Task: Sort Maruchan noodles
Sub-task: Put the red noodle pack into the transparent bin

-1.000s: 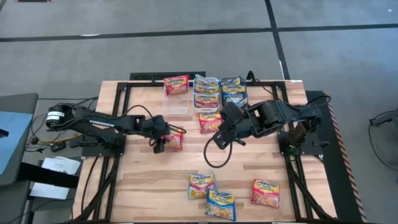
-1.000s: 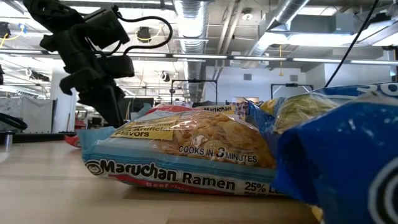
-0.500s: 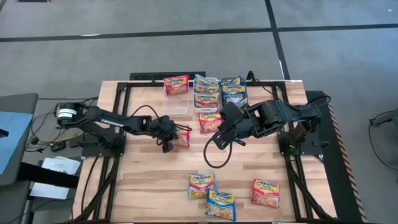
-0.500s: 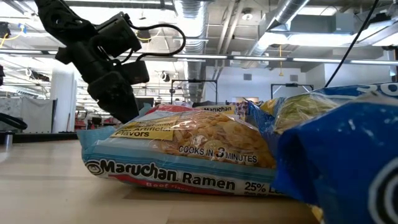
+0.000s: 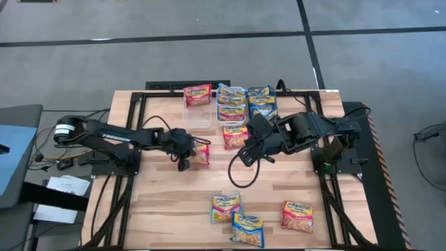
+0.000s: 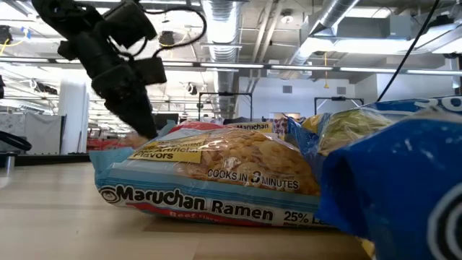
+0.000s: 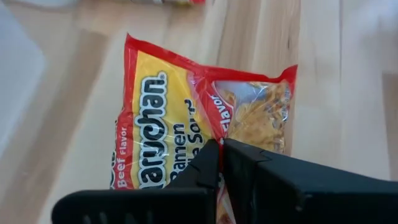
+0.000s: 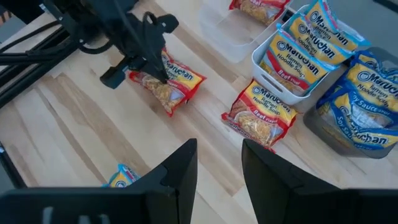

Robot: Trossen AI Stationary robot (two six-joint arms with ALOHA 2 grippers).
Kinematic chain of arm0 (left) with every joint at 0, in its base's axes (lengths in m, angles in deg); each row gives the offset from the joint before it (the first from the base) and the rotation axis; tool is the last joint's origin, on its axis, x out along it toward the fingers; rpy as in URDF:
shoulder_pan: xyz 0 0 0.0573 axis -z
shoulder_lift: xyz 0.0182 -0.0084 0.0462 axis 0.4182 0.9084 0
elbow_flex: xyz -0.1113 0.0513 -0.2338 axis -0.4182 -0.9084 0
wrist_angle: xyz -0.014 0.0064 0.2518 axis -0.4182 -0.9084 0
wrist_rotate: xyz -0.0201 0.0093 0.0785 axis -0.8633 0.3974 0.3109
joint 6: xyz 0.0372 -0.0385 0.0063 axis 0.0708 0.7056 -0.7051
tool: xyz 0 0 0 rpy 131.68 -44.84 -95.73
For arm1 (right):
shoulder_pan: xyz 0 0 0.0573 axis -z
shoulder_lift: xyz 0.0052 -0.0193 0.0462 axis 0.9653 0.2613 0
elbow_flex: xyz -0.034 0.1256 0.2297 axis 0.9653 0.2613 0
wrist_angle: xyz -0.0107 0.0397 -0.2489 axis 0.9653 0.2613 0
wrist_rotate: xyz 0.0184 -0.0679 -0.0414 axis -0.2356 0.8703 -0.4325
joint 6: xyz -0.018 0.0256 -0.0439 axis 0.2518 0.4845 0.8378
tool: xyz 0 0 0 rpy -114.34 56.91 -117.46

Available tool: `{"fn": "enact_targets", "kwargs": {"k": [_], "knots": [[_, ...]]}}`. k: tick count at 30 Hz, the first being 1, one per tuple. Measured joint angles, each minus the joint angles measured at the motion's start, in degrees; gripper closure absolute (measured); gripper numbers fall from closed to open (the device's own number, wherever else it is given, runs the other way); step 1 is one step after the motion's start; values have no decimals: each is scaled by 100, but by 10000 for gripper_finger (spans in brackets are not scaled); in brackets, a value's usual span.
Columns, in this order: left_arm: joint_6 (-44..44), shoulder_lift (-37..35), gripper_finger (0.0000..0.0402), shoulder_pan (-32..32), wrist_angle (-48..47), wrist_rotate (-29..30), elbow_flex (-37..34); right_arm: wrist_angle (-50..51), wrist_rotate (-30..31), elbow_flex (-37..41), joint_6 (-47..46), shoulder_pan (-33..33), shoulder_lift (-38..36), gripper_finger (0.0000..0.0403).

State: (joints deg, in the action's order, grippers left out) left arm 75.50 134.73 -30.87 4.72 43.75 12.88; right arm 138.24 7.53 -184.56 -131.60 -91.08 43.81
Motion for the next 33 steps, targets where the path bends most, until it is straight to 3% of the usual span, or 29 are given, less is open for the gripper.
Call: {"fn": "enact_targets", "kwargs": {"k": [10,18,27,33], "knots": [[-369,-801,401,0,63,452,20,7,108,0,146,91,0,253],[-1431,-1361,401,-53,162,1639,34,7,108,0,499,309,0,253],[-2993,-1046,401,-777,120,2172,640,-16,107,0,1129,766,0,253],[-3700,-510,401,-1515,114,2133,994,-30,104,0,1692,1084,0,253]]}}
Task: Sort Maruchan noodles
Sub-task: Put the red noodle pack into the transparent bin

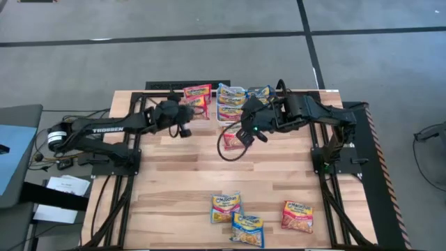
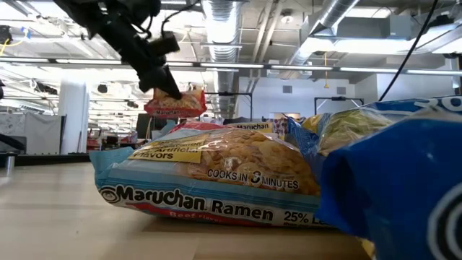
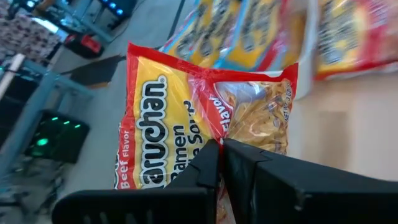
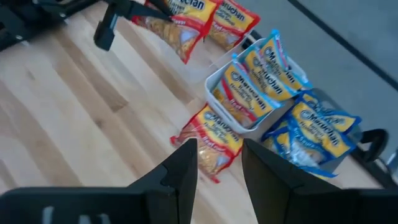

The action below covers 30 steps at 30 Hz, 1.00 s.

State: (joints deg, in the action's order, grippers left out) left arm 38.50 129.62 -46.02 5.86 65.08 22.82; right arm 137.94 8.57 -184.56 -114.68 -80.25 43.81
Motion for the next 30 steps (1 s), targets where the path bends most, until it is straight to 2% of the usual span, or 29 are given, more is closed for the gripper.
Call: {"fn": "enact_targets", "kwargs": {"k": [6,12,21,30], "knots": [[-612,671,401,-512,102,-115,333,-6,-6,0,558,316,0,253],[-686,1426,401,-749,447,-213,618,-9,-17,0,943,616,0,253],[-1067,2528,401,-765,453,495,1189,13,-22,0,1167,940,0,253],[-1136,2576,401,-896,380,698,1292,11,-22,0,1296,1004,0,253]]}}
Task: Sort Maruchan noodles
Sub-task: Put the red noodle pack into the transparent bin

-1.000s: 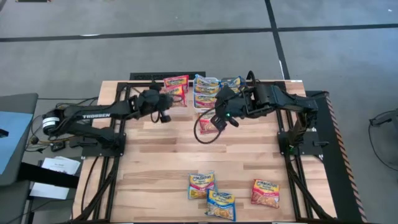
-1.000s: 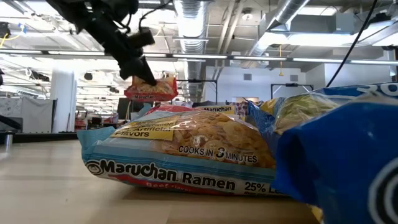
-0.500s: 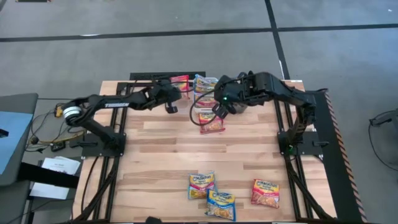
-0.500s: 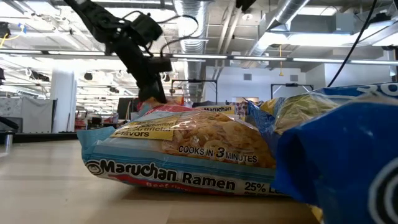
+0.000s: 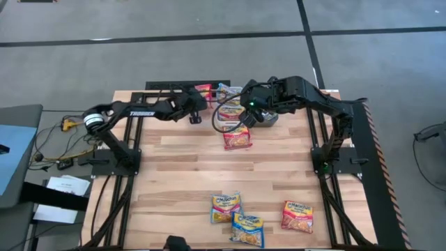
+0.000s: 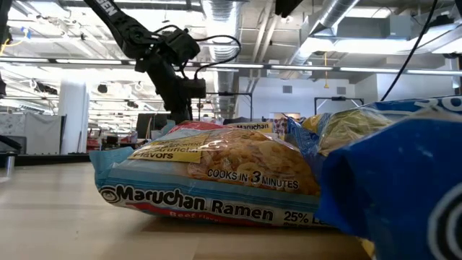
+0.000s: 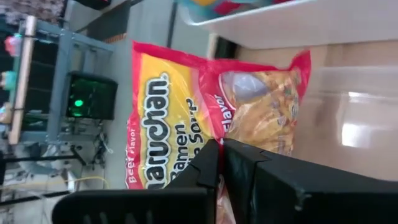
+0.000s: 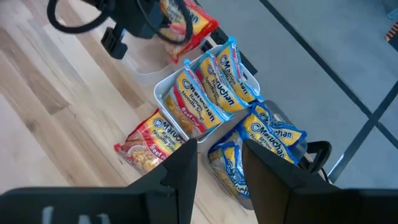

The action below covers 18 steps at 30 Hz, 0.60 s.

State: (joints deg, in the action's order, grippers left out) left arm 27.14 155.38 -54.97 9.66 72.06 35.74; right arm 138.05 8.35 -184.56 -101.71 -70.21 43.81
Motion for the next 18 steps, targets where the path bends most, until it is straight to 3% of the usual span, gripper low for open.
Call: {"fn": "enact_targets", "kwargs": {"k": [5,18], "knots": [[-241,-104,401,-89,-38,-2,6,-22,1,0,2,4,0,253],[-202,-6,401,-379,-107,-781,-1,-175,0,-2,153,101,0,253]]}}
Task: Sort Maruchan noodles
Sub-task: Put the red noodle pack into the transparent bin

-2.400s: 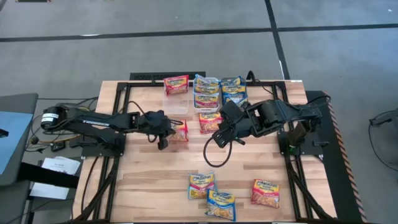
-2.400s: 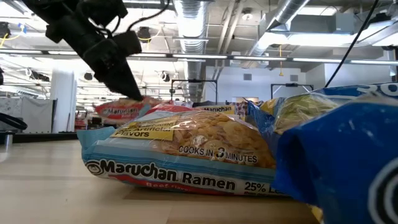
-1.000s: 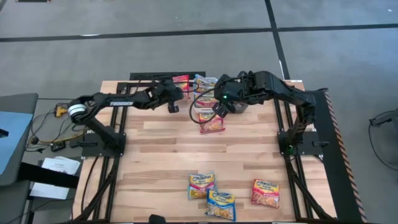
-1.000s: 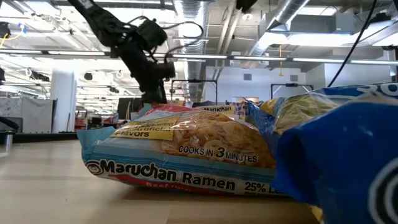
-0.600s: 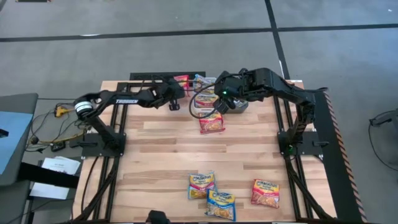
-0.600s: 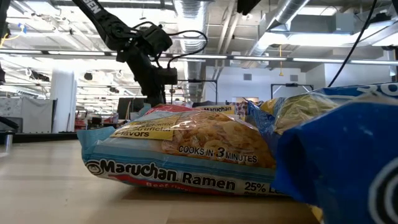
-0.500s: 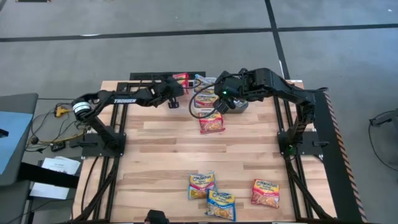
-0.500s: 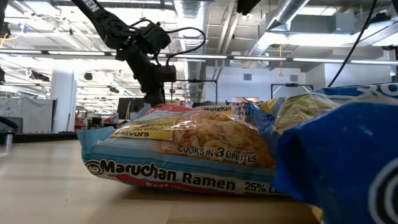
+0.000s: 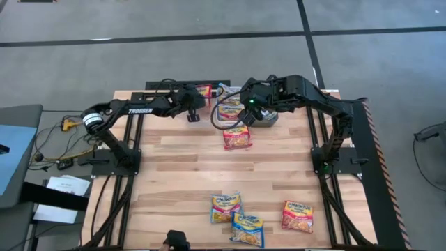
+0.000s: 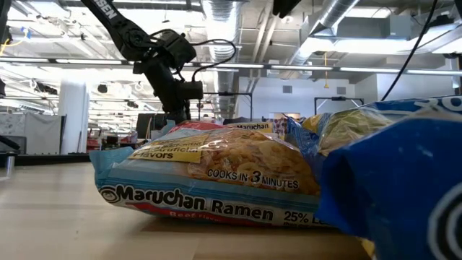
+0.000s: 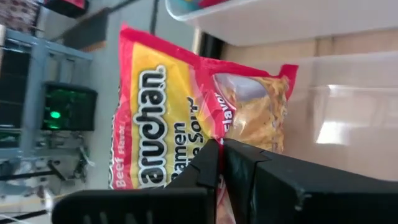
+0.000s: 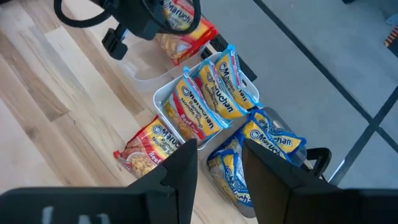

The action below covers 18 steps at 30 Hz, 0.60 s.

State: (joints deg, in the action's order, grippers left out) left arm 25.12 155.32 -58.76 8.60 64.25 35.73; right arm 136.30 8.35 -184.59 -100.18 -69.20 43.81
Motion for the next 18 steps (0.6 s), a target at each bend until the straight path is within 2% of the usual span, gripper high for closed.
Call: {"fn": "enact_targets", "kwargs": {"k": [11,18], "knots": [[169,-1,399,-104,-20,-452,-4,-9,-15,0,0,50,0,253],[599,-1,369,-128,-44,-553,-4,-4,-20,0,-2,50,0,253]]}}
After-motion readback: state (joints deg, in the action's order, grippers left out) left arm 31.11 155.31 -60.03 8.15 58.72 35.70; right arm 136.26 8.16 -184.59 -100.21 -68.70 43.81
